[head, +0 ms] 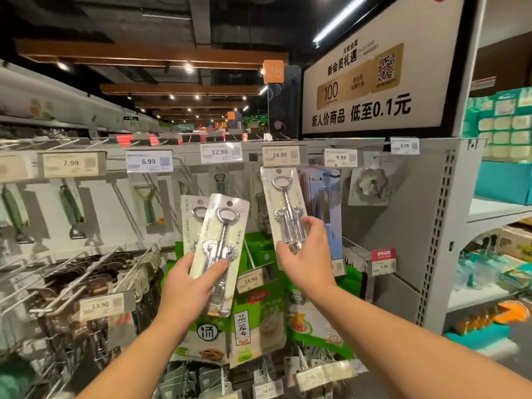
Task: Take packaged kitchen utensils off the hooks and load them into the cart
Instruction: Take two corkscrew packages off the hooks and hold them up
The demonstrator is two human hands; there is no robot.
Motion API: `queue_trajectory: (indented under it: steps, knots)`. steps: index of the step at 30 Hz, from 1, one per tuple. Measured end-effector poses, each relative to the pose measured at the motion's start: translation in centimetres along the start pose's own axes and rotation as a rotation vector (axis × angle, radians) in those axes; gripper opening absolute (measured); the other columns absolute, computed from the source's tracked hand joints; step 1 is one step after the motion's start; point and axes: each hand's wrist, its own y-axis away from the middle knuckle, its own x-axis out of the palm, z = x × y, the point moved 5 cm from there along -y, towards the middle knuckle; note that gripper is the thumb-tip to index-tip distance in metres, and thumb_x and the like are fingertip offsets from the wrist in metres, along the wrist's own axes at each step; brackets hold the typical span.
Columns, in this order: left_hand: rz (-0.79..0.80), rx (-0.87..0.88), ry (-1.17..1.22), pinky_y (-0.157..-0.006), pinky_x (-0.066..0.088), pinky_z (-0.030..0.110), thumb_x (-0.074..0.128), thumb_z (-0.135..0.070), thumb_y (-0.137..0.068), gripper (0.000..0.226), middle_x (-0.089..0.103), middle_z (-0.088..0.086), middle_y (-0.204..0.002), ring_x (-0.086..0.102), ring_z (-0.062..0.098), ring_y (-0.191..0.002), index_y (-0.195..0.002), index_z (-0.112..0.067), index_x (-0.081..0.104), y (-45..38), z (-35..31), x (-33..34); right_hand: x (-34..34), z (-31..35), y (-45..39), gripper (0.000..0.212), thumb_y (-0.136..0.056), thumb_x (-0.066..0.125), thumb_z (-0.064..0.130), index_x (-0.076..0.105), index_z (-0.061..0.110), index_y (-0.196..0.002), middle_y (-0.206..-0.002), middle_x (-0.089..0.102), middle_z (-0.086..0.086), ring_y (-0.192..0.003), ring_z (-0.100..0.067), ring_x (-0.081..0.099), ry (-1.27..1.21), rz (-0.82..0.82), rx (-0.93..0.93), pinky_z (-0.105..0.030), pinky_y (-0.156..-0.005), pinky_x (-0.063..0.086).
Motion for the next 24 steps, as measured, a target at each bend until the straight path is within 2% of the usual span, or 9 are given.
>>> queue_trajectory:
  steps: [7,12,16,18,20,22,24]
  knots:
    - [0.012,0.000,0.049,-0.085,0.063,0.054,0.082,-0.034,-0.089,0.024,0.082,-0.006,-0.100,0.080,0.022,-0.088,-0.111,-0.029,0.073,-0.9,0.3,0.3,0.2,0.1,-1.8,0.071,-0.092,0.070,0.030,0.028,0.018,-0.148,-0.151,0.037,0.000,-0.136,-0.015,0.040,0.019,-0.030,-0.038,-0.028,-0.108,0.034]
    - [-0.002,-0.025,0.049,-0.085,0.063,0.055,0.081,-0.036,-0.090,0.025,0.082,-0.005,-0.100,0.080,0.023,-0.087,-0.113,-0.029,0.072,-2.7,0.8,1.3,1.6,-0.9,-4.1,0.069,-0.092,0.071,0.029,0.028,0.020,-0.146,-0.148,0.036,-0.002,-0.118,-0.007,0.036,0.028,-0.051,-0.062,-0.024,-0.096,0.035]
    - [-0.050,-0.031,0.048,-0.082,0.063,0.046,0.080,-0.031,-0.091,0.022,0.082,-0.007,-0.097,0.080,0.021,-0.087,-0.112,-0.026,0.073,-4.5,0.3,2.2,3.2,-2.7,-5.6,0.068,-0.093,0.070,0.031,0.029,0.023,-0.146,-0.145,0.036,0.000,-0.120,-0.010,0.041,-0.006,-0.040,-0.072,-0.025,-0.094,0.036]
    - [-0.061,-0.022,0.037,-0.077,0.061,0.040,0.079,-0.031,-0.091,0.021,0.082,-0.009,-0.094,0.079,0.019,-0.086,-0.110,-0.027,0.072,-5.4,-0.3,2.8,3.9,-3.6,-6.7,0.068,-0.093,0.070,0.033,0.029,0.023,-0.147,-0.145,0.035,0.001,-0.115,-0.006,0.037,0.006,-0.020,-0.083,-0.024,-0.094,0.035]
    - [-0.076,-0.031,0.021,-0.081,0.061,0.042,0.080,-0.035,-0.090,0.024,0.082,-0.009,-0.095,0.079,0.019,-0.087,-0.111,-0.028,0.071,-6.3,-0.5,3.1,4.5,-4.3,-8.2,0.069,-0.093,0.071,0.034,0.029,0.023,-0.146,-0.144,0.034,-0.001,-0.117,-0.006,0.036,0.022,-0.009,-0.094,-0.024,-0.095,0.034]
    - [-0.092,-0.034,0.017,-0.089,0.061,0.047,0.082,-0.046,-0.085,0.039,0.081,-0.008,-0.101,0.078,0.021,-0.093,-0.117,-0.028,0.071,-7.1,-0.7,3.3,5.3,-4.9,-10.0,0.072,-0.090,0.074,0.033,0.029,0.024,-0.146,-0.143,0.033,-0.003,-0.123,-0.014,0.042,0.028,0.021,-0.074,-0.025,-0.097,0.036]
    - [-0.129,-0.034,0.031,-0.096,0.059,0.054,0.084,-0.071,-0.069,0.077,0.078,-0.006,-0.118,0.075,0.024,-0.107,-0.131,-0.029,0.067,-7.9,-0.5,3.5,6.1,-5.4,-12.0,0.078,-0.085,0.079,0.029,0.029,0.023,-0.145,-0.140,0.034,-0.006,-0.121,-0.019,0.046,0.024,0.059,-0.026,-0.025,-0.096,0.038]
